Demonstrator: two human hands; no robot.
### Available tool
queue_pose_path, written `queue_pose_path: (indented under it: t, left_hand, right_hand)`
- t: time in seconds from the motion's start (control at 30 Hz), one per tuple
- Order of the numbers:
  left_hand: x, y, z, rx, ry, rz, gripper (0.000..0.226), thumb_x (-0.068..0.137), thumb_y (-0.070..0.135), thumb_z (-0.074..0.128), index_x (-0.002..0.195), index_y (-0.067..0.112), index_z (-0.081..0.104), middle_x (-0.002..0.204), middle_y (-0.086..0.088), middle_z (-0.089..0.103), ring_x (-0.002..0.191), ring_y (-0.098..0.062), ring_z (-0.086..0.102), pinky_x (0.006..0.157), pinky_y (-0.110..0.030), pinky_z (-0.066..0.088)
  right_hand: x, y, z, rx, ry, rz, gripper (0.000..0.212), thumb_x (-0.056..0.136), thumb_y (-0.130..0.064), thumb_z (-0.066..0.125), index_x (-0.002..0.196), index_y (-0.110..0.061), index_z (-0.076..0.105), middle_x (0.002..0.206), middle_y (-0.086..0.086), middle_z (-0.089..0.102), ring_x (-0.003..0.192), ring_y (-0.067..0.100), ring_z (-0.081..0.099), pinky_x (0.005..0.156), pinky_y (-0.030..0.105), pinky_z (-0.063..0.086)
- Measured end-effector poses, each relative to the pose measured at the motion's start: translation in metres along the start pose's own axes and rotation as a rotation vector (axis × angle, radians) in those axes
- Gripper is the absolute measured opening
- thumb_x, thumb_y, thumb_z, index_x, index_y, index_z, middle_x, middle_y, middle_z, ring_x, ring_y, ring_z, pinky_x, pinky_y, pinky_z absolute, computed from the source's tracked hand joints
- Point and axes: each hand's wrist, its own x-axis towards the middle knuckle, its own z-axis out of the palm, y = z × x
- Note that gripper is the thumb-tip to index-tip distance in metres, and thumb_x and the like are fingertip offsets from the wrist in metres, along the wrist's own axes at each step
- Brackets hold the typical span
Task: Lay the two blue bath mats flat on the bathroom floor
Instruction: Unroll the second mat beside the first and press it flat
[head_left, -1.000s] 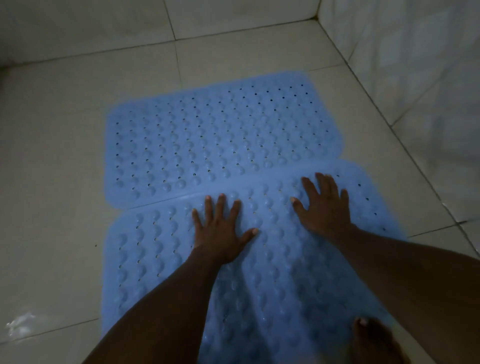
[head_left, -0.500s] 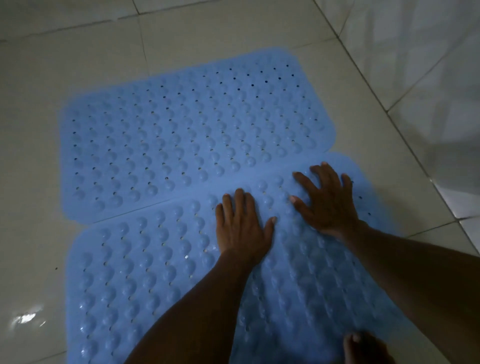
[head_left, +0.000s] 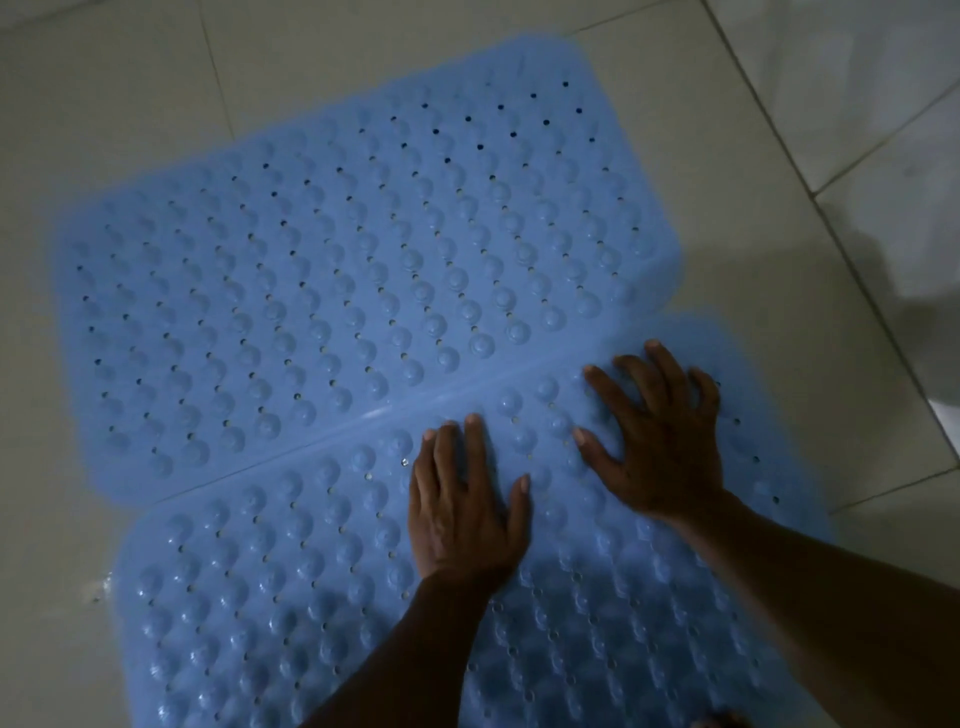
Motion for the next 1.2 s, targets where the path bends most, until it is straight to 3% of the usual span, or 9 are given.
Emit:
queue_pose_path:
  t: [0.2, 0.7, 0.87, 1.0, 1.2]
  left_hand:
    - [0.003, -0.002, 0.004, 0.03, -0.011, -0.027, 0.081, 0.088, 0.063, 0.048, 0.156, 0.019, 0.036, 0.15, -0.017, 0.041, 0.139, -0.036, 0.034, 0.111, -0.051, 0.039]
    - [0.007, 0.0, -0.003, -0.05, 0.029, -0.013, 0.077, 0.086, 0.063, 0.055, 0.149, 0.02, 0.046, 0.141, -0.013, 0.05, 0.127, -0.037, 0.048, 0.102, -0.049, 0.045]
    - [0.009, -0.008, -0.014, -0.049, 0.017, 0.086, 0.073, 0.093, 0.064, 0.043, 0.151, 0.02, 0.044, 0.147, -0.012, 0.045, 0.131, -0.034, 0.043, 0.111, -0.048, 0.039]
    - [-0.01, -0.053, -0.037, -0.048, -0.055, 0.116, 0.074, 0.096, 0.066, 0.028, 0.158, 0.027, 0.028, 0.161, -0.01, 0.029, 0.147, -0.035, 0.026, 0.121, -0.047, 0.026]
    - [-0.046, -0.171, -0.07, 0.036, -0.085, -0.167, 0.073, 0.099, 0.061, 0.036, 0.16, 0.026, 0.02, 0.165, -0.009, 0.022, 0.154, -0.032, 0.013, 0.123, -0.044, 0.016]
  right_hand:
    - [0.003, 0.002, 0.001, 0.014, 0.008, -0.01, 0.059, 0.087, -0.06, 0.057, 0.137, -0.03, 0.062, 0.139, 0.008, 0.059, 0.142, 0.04, 0.042, 0.108, 0.061, 0.029]
    - [0.003, 0.004, 0.002, -0.019, 0.02, -0.077, 0.061, 0.089, -0.059, 0.051, 0.143, -0.032, 0.055, 0.142, 0.009, 0.055, 0.142, 0.041, 0.038, 0.106, 0.061, 0.028]
    - [-0.003, -0.001, 0.004, -0.049, -0.023, -0.028, 0.063, 0.091, -0.058, 0.045, 0.146, -0.028, 0.05, 0.149, 0.009, 0.048, 0.147, 0.036, 0.032, 0.11, 0.061, 0.023]
    - [0.003, -0.045, -0.009, -0.004, -0.011, -0.164, 0.057, 0.093, -0.051, 0.043, 0.137, -0.018, 0.058, 0.143, 0.01, 0.057, 0.141, 0.033, 0.045, 0.108, 0.055, 0.032]
    - [0.012, -0.18, -0.012, 0.187, -0.127, -0.309, 0.058, 0.088, -0.047, 0.043, 0.134, -0.016, 0.061, 0.139, 0.009, 0.061, 0.132, 0.032, 0.054, 0.101, 0.051, 0.046]
